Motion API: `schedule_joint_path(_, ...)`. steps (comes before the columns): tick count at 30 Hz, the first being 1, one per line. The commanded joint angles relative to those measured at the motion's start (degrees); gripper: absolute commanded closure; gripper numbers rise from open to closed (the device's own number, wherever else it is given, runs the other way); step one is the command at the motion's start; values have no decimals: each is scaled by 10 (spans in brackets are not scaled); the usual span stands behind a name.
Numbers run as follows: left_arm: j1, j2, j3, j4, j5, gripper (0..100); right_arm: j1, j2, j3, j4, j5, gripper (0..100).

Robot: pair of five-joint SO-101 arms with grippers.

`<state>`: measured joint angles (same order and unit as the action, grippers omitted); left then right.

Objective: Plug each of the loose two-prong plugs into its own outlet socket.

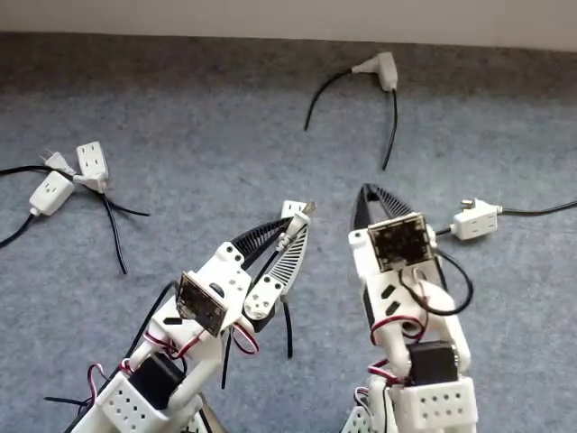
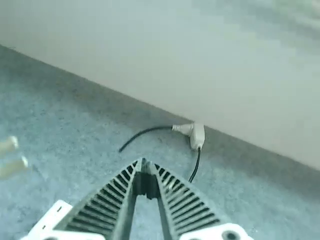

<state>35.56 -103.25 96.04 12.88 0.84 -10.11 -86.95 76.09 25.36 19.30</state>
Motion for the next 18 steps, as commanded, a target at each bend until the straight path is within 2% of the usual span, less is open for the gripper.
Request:
schedule_joint_path(1,-5,-1,12,4,3,994,-37,-5,-155,47,5,991)
schedule_joint_path(5,-1,-1,12,17,2,994,-141,6,-232,87,5,991)
schedule_joint_path(9,0,-1,12,17,2,994,-216,96,-260,111,5,991)
schedule_joint_path(14,-4,-2,12,17,2,994,-201,222,-263,109,5,991)
schedule_joint_path(18,-4,-4,12,17,2,994,-162,260,-255,55,2,991)
